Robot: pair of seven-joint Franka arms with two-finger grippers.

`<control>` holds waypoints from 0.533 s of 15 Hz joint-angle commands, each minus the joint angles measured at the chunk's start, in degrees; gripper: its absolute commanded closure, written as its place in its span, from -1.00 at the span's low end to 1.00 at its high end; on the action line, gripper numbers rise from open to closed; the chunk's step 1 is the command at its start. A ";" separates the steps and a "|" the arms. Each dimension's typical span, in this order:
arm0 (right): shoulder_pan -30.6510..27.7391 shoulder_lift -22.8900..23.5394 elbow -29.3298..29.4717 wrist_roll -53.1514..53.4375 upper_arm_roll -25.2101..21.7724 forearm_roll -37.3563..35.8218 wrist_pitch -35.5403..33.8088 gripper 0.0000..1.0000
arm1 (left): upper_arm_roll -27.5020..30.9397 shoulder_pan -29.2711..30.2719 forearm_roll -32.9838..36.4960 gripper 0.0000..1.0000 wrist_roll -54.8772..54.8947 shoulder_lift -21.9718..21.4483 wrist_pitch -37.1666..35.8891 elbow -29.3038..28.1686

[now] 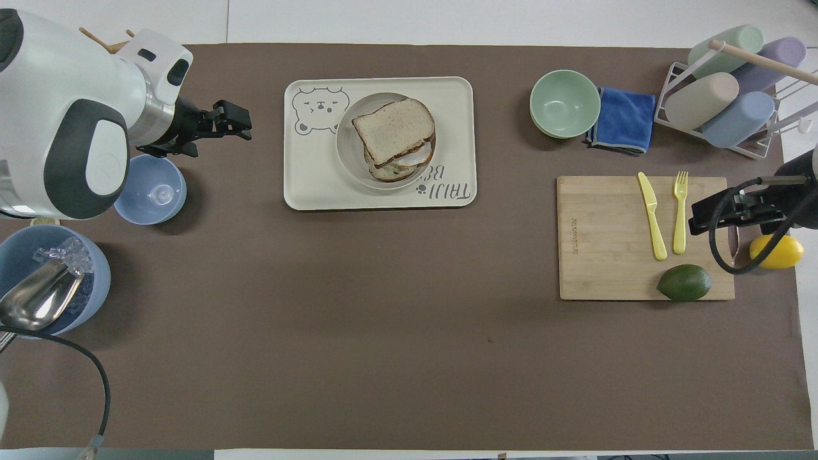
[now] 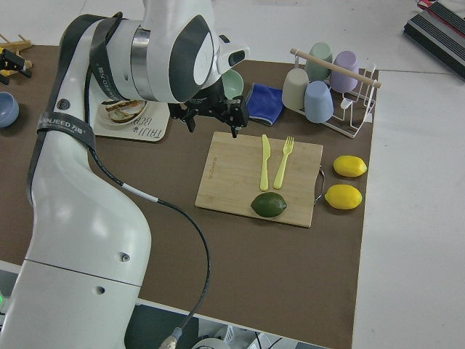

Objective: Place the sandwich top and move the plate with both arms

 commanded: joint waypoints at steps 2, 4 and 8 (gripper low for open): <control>-0.48 -0.33 -0.24 -1.45 0.07 0.12 0.07 -1.00 | 0.30 0.26 5.71 -1.00 1.26 -5.75 -5.99 -1.67; -0.48 -0.33 -0.24 -1.45 -0.02 0.12 0.07 -1.00 | 0.39 0.78 6.51 -1.00 3.89 -8.65 -10.03 -1.67; -0.48 -0.33 -0.24 -1.45 -0.02 0.12 0.07 -1.00 | 0.57 1.92 6.60 -1.00 9.17 -14.27 -17.76 -2.64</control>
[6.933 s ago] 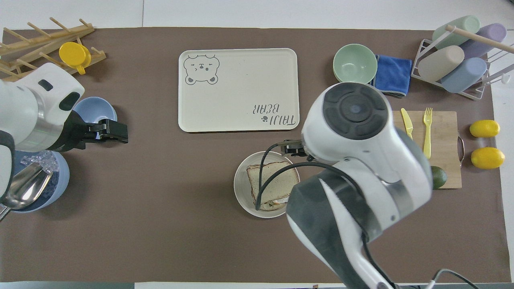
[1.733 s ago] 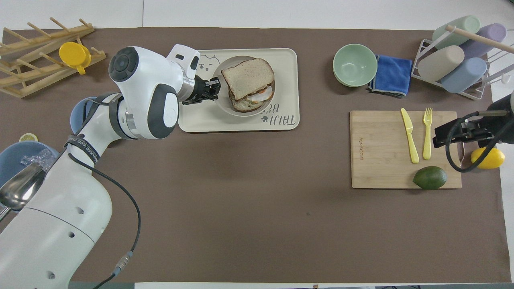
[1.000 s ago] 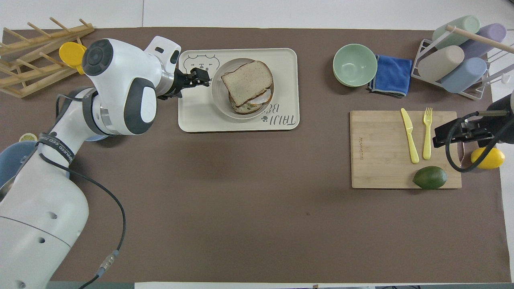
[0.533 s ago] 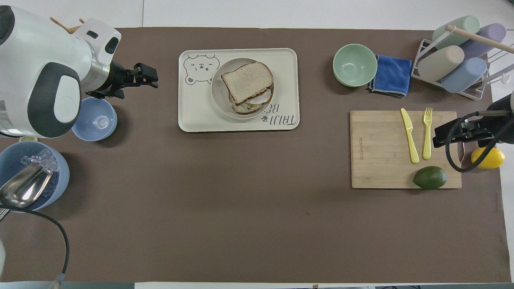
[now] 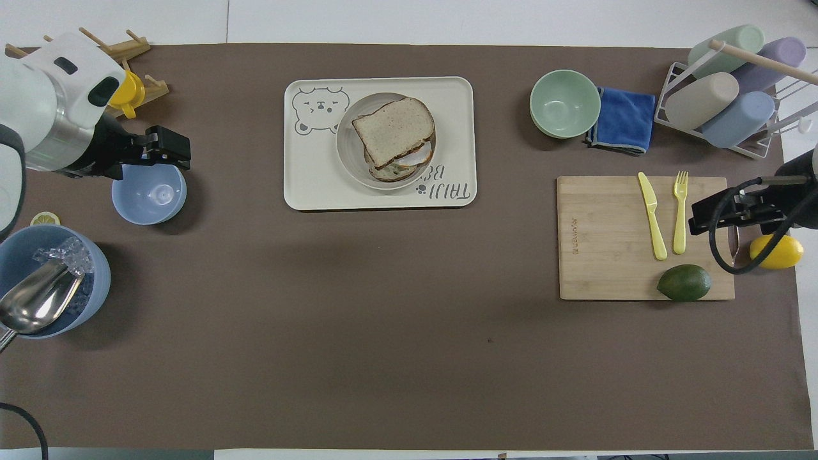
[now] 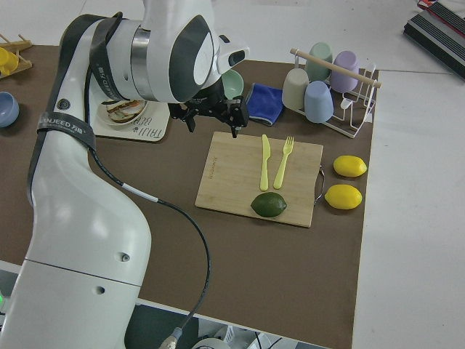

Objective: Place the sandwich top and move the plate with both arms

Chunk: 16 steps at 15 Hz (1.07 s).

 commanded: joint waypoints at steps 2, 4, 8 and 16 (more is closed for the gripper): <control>-0.48 -0.33 -0.15 -1.45 -0.02 0.12 0.15 -1.00 | -0.16 1.28 1.08 -1.00 3.18 -5.95 -5.70 -3.80; -0.48 -0.42 -0.24 -1.45 0.07 0.12 0.07 -1.00 | -0.25 1.28 1.08 -1.00 3.36 -9.28 -6.50 -8.36; -0.48 -0.33 -0.24 -1.45 0.07 0.12 0.15 -1.00 | -1.21 1.28 1.00 -1.00 3.36 -12.20 -6.58 -12.95; -0.48 -0.33 -0.24 -1.45 -0.02 0.12 0.15 -1.00 | -3.23 3.48 1.00 -1.00 6.44 -8.86 -8.61 -5.04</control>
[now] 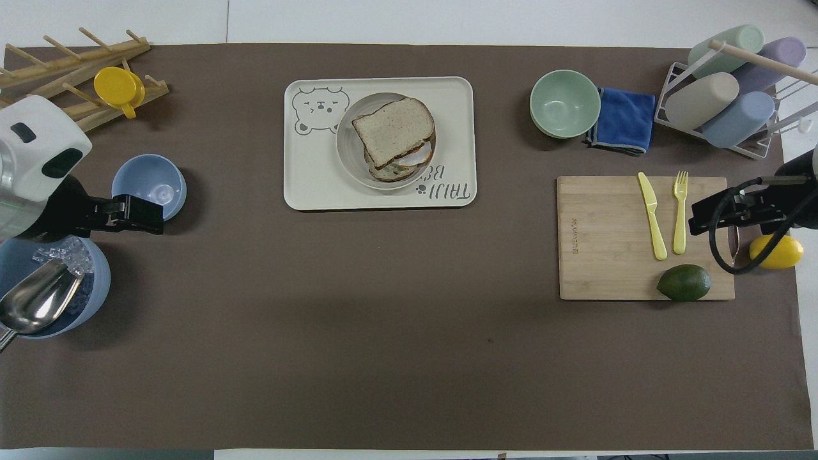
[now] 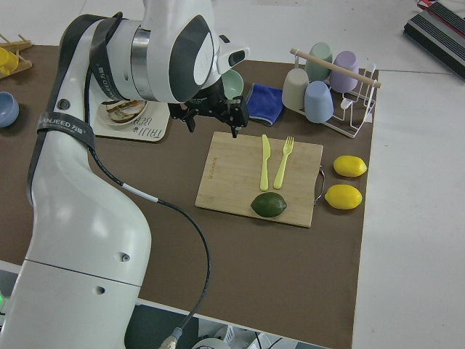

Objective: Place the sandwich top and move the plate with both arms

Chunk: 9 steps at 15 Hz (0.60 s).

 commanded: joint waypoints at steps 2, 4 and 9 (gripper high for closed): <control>-0.48 -0.33 -0.24 -1.45 -0.02 0.12 0.07 -1.00 | -1.69 1.72 0.89 -1.00 0.91 1.06 -1.43 1.96; -0.48 -0.42 -0.24 -1.45 -0.02 0.12 0.07 -1.00 | -1.78 2.34 0.88 -1.00 0.74 0.97 -1.08 1.87; -0.48 -0.33 -0.24 -1.45 -0.02 0.12 0.15 -1.00 | -1.34 2.60 0.88 -1.00 1.09 0.44 -0.64 1.69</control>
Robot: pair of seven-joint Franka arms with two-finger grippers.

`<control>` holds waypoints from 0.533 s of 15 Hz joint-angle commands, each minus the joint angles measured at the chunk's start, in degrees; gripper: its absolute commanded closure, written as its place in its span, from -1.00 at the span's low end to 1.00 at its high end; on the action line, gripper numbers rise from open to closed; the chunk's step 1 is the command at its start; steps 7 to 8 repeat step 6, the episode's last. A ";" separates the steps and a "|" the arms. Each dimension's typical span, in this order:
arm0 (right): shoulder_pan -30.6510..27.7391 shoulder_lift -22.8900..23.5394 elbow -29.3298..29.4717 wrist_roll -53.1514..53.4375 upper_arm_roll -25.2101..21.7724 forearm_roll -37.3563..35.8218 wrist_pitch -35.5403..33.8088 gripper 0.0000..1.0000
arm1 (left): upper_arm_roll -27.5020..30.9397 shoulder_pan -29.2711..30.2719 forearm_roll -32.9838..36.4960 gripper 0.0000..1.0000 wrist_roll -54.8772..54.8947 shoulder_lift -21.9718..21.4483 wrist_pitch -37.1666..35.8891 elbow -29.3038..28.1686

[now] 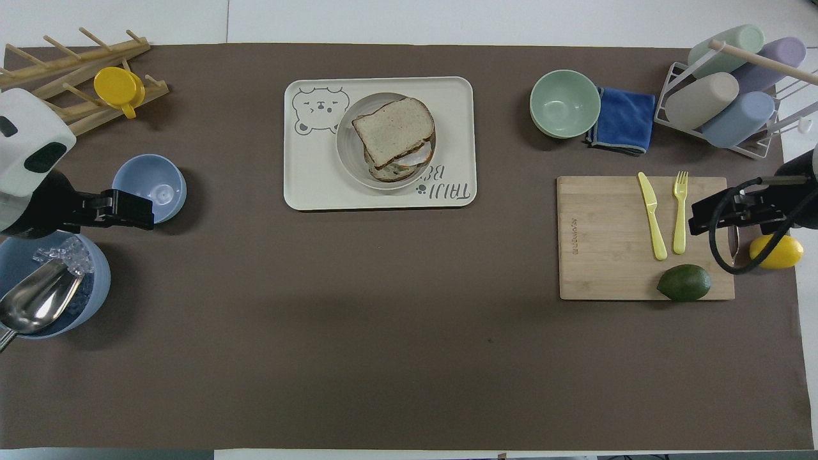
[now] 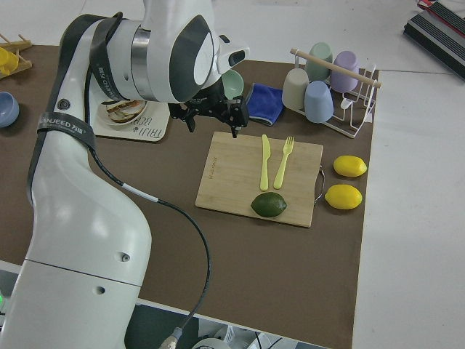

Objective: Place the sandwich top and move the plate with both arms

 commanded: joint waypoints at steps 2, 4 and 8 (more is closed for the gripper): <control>-0.48 -0.42 -0.24 -1.45 0.07 0.12 0.07 -1.00 | -0.50 0.96 0.80 -1.00 0.41 0.26 -0.50 1.21; -0.48 -0.42 -0.15 -1.45 0.07 0.12 0.07 -1.00 | -0.49 0.96 0.80 -1.00 0.76 0.18 -0.42 1.21; -0.48 -0.42 -0.24 -1.45 0.07 0.12 0.15 -1.00 | -0.49 0.87 0.80 -1.00 0.24 0.18 -0.42 1.21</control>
